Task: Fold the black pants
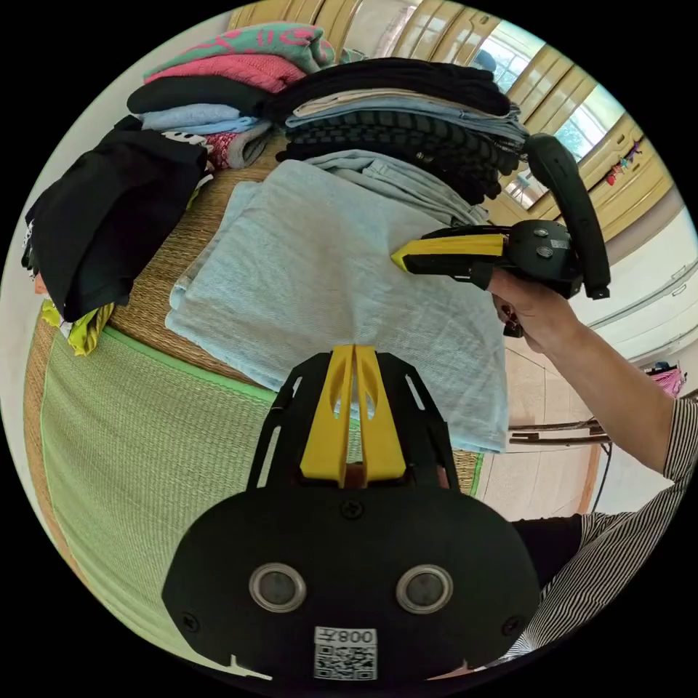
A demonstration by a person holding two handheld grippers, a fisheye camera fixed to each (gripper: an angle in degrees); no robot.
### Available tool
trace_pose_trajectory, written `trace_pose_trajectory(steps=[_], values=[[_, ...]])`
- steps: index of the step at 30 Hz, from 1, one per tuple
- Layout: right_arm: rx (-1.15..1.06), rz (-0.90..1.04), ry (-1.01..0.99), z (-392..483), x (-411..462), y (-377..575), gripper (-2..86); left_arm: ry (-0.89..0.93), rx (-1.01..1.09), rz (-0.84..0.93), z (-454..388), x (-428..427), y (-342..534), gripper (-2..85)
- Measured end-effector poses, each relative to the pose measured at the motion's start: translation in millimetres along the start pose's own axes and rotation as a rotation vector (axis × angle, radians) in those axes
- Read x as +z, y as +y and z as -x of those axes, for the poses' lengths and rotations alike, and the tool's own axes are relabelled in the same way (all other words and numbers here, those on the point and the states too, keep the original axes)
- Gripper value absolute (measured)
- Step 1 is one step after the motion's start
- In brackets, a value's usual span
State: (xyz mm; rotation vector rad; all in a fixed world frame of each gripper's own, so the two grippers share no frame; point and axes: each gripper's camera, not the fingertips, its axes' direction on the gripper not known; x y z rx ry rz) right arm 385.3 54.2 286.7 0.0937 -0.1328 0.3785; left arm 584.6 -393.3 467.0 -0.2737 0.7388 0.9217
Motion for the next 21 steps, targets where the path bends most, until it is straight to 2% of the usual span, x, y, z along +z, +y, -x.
trace_pose_trajectory(steps=[3,7,9,15,21], values=[[0.1,-0.186,-0.017,-24,-58,19,1.7,0.092,0.001,-0.113,-4,-31,28,0.6],[0.249,-0.48,0.096,-72,-151,40,7.8,0.154,-0.003,-0.168,-9,-58,70,0.8],[0.271,-0.525,0.123,-89,-175,39,9.9,0.184,-0.02,-0.169,-12,-67,95,1.0],[0.28,-0.421,0.209,-108,-175,19,11.1,0.218,-0.073,-0.167,-21,-87,140,1.5],[0.376,-0.424,0.136,-128,-175,22,9.5,0.23,-0.099,-0.171,-32,-113,183,0.9]])
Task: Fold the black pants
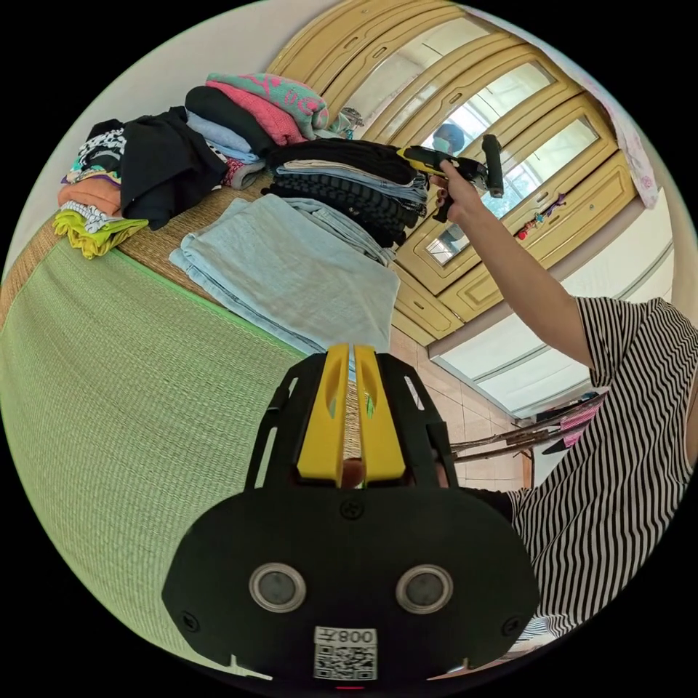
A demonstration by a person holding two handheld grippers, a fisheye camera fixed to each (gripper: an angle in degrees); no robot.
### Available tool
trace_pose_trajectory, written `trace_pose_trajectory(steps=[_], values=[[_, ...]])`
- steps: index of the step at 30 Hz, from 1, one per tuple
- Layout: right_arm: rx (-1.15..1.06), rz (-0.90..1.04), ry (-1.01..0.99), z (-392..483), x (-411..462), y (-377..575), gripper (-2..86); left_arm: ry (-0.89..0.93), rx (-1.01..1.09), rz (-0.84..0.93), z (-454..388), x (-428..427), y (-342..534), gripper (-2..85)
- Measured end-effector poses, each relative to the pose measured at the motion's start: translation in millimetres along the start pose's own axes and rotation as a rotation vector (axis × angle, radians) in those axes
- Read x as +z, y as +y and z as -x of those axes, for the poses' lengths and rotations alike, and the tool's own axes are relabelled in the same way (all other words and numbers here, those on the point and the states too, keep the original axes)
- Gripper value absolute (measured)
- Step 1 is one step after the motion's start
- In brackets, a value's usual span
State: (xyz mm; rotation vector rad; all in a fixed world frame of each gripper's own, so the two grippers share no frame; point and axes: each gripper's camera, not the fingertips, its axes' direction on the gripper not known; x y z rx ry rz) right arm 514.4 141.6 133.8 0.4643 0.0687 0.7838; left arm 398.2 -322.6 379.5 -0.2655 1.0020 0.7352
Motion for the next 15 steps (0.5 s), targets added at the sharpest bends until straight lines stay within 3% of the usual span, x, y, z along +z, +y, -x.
trace_pose_trajectory(steps=[15], values=[[0.231,0.006,-0.176,-74,-16,36,10.7,0.023,-0.126,-0.006,-38,-80,123,0.2]])
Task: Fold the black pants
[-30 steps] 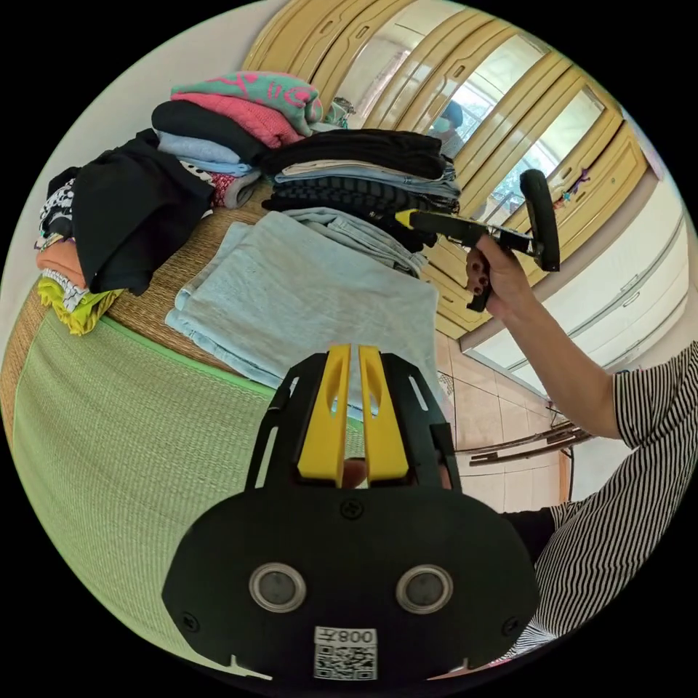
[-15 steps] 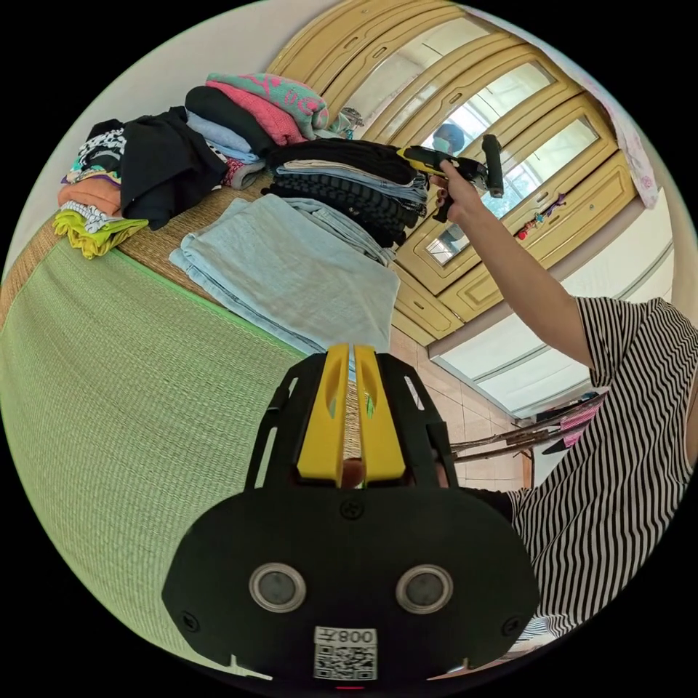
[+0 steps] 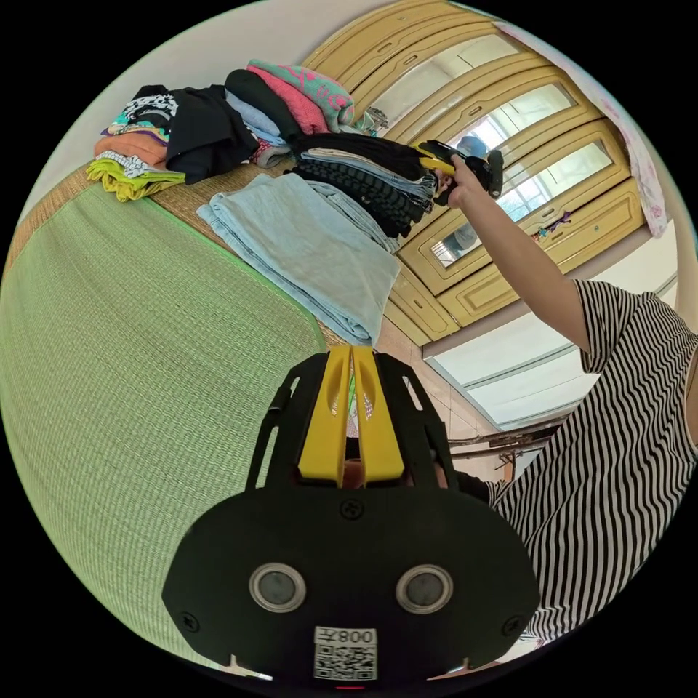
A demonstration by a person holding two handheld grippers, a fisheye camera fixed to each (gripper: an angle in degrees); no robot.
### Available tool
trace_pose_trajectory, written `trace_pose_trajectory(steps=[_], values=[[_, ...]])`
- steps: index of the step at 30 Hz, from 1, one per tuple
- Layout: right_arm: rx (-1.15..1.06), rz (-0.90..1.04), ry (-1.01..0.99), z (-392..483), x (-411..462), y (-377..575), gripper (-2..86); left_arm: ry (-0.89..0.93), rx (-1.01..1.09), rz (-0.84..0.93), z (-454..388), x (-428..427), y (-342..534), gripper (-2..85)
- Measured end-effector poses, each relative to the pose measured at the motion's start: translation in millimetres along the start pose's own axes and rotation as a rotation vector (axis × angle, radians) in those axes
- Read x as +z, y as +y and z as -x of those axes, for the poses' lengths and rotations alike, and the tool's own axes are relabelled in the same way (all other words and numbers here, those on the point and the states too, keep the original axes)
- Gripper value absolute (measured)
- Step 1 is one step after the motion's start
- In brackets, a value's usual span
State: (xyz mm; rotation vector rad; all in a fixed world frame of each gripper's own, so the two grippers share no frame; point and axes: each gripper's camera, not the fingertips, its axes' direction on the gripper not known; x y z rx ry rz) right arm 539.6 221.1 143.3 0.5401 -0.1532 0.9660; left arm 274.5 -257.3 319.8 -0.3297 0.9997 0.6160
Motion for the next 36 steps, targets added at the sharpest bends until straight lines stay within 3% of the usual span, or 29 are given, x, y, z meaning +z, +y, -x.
trace_pose_trajectory(steps=[5,14,22,27,31,36], values=[[0.032,0.024,0.03,-20,2,-2,8.4,0.023,-0.014,0.002,-17,-20,37,0.1],[-0.002,-0.106,-0.344,-49,-58,2,2.0,0.01,0.01,-0.075,-62,-90,111,0.2],[-0.421,-0.239,-0.696,36,-176,19,1.0,-0.084,0.057,-0.308,-122,-204,176,1.7],[-0.696,-0.268,-0.892,97,-253,57,0.9,-0.172,0.196,-0.567,-199,-310,222,6.5],[-0.874,-0.234,-1.102,130,-305,98,0.9,-0.262,0.318,-0.722,-265,-379,260,8.4],[-0.929,-0.095,-1.293,145,-319,149,1.0,-0.335,0.387,-0.885,-339,-458,347,9.9]])
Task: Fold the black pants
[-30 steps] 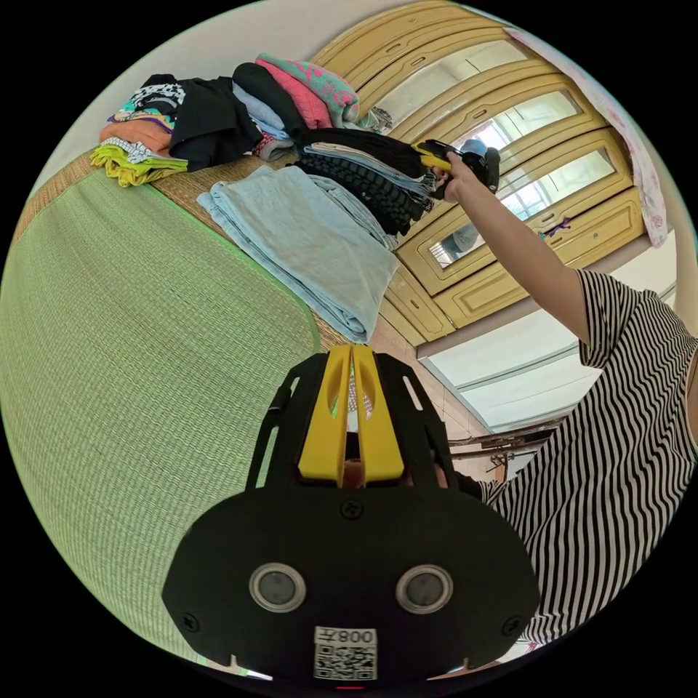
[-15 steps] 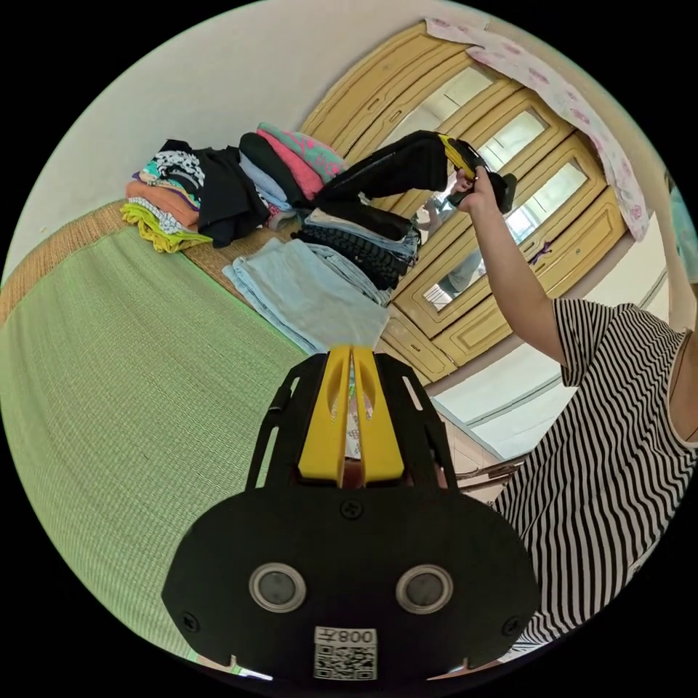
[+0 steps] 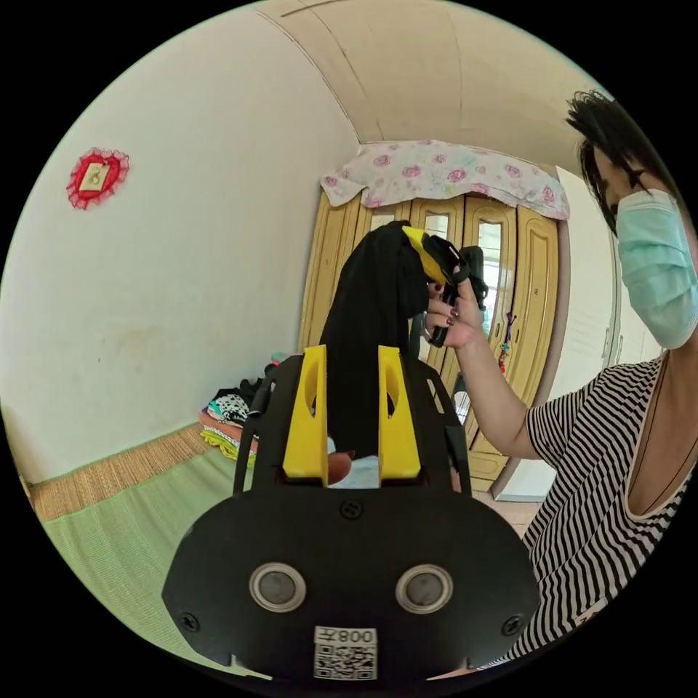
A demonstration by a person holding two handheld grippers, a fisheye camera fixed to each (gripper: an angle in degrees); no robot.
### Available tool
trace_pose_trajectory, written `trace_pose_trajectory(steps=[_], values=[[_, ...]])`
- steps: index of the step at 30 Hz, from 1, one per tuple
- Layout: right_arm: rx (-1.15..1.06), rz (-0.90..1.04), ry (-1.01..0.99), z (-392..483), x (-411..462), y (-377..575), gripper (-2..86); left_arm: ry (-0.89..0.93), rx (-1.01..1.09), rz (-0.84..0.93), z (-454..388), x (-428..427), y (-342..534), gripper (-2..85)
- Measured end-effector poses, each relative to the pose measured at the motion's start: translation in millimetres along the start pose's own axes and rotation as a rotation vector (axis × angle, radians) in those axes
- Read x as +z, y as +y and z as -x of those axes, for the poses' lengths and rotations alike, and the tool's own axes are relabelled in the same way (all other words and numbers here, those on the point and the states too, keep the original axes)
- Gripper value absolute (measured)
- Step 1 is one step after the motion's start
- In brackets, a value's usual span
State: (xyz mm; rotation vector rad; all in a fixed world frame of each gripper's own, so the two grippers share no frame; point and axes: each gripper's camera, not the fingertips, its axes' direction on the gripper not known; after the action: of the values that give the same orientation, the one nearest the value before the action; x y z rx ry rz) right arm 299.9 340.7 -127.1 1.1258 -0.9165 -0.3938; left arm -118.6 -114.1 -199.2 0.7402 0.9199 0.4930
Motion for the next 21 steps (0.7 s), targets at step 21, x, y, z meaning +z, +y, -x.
trace_pose_trajectory(steps=[21], values=[[0.221,0.384,-0.291,28,115,163,1.9,-0.125,-0.187,0.242,-87,-210,60,8.4]])
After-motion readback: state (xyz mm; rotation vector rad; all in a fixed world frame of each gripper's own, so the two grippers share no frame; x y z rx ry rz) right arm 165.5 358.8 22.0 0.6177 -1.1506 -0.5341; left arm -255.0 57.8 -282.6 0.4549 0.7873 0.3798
